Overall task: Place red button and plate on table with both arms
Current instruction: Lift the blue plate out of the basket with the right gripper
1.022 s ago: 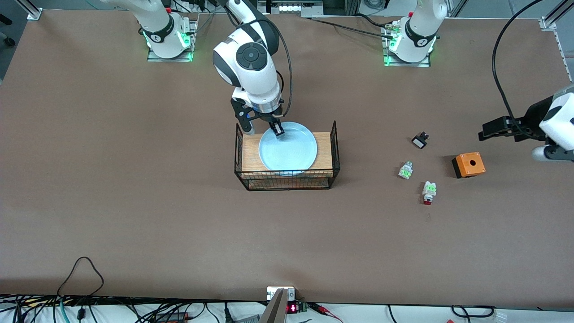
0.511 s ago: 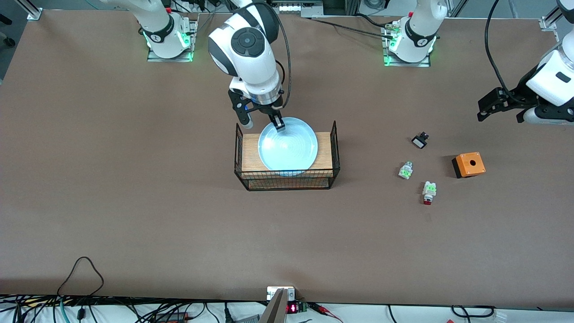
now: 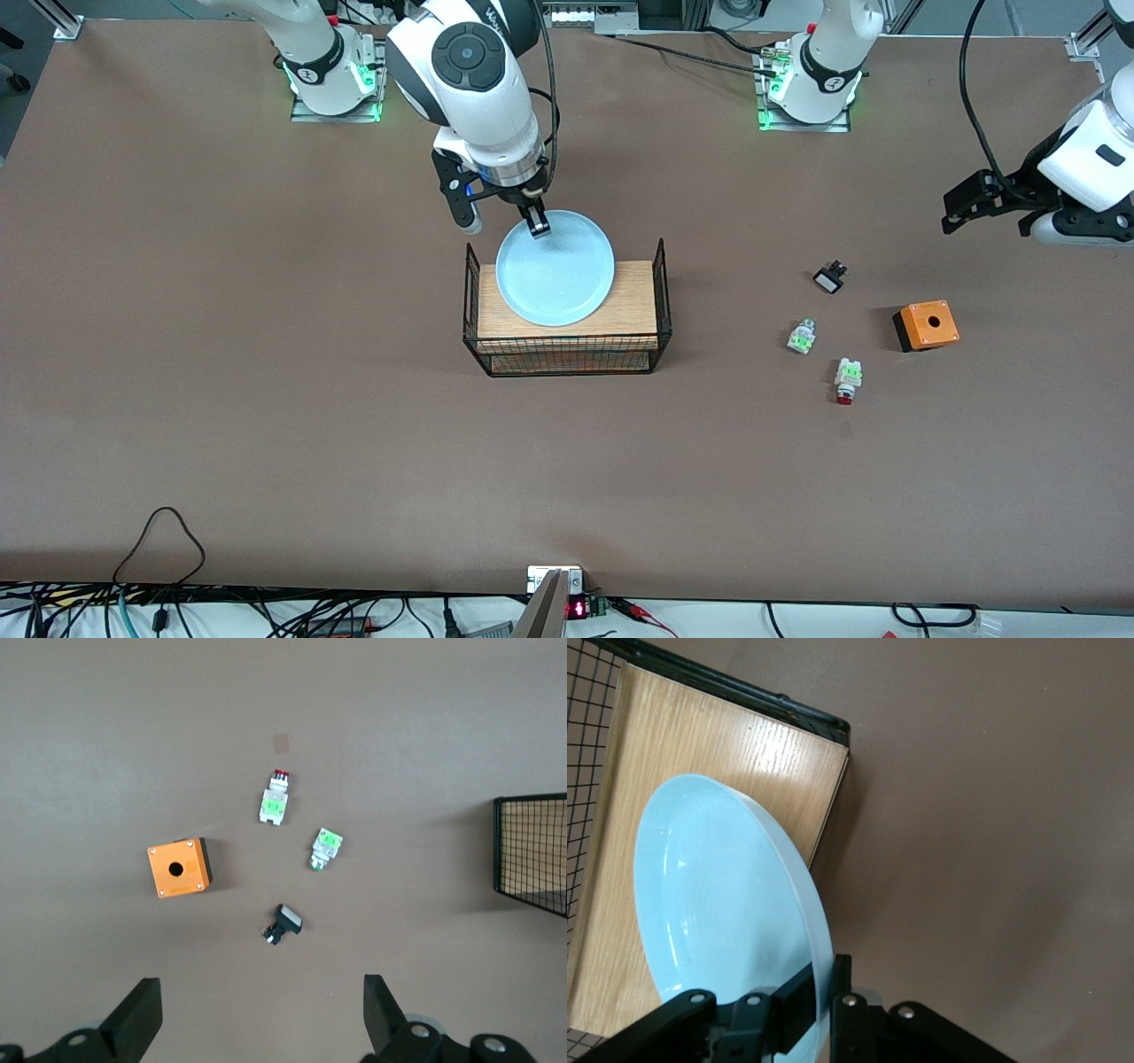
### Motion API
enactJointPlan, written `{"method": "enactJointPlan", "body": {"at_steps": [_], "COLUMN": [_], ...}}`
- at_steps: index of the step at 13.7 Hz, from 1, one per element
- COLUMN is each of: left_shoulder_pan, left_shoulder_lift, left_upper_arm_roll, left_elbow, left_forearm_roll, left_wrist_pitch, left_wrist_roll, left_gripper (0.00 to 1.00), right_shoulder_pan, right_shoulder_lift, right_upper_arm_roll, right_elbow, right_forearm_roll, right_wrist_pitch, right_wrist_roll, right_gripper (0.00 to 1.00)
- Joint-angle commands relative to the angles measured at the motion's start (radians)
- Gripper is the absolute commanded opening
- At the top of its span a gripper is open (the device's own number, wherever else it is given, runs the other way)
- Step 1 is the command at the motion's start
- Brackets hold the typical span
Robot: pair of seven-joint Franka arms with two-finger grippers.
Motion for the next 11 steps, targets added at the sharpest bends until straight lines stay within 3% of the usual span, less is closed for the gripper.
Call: {"method": "enactJointPlan", "body": {"at_steps": [1, 3, 5, 11], "left_shoulder_pan": [-0.009, -0.004, -0.006, -0.007], "left_shoulder_lift": [0.022, 0.042, 0.068, 0.068], "left_upper_arm_roll": [0.009, 0.012, 0.012, 0.007], "left_elbow": [0.045, 0.056, 0.125, 0.156], "left_forearm_roll": [-0.027, -0.06, -0.066, -0.086], "left_wrist_pitch": [-0.042, -0.04, -0.048, -0.064], "left_wrist_roll": [-0.006, 0.002, -0.008, 0.005], "left_gripper": [1.0, 1.0, 1.0, 1.0], "right_shoulder_pan": [0.004, 0.004, 0.004, 0.0], "right_shoulder_lift": [-0.03, -0.039, -0.039, -0.073], "right_upper_arm_roll": [-0.002, -0.002, -0.002, -0.038], "right_elbow": [0.016, 0.029, 0.103, 0.313], "right_forearm_roll": [0.062, 0.067, 0.067, 0.052], "right_wrist_pitch": [-0.061, -0.09, -0.177, -0.412], "right_wrist_roll": [0.036, 0.039, 0.047, 0.025], "right_gripper": [0.0, 0.0, 0.0, 0.0]}}
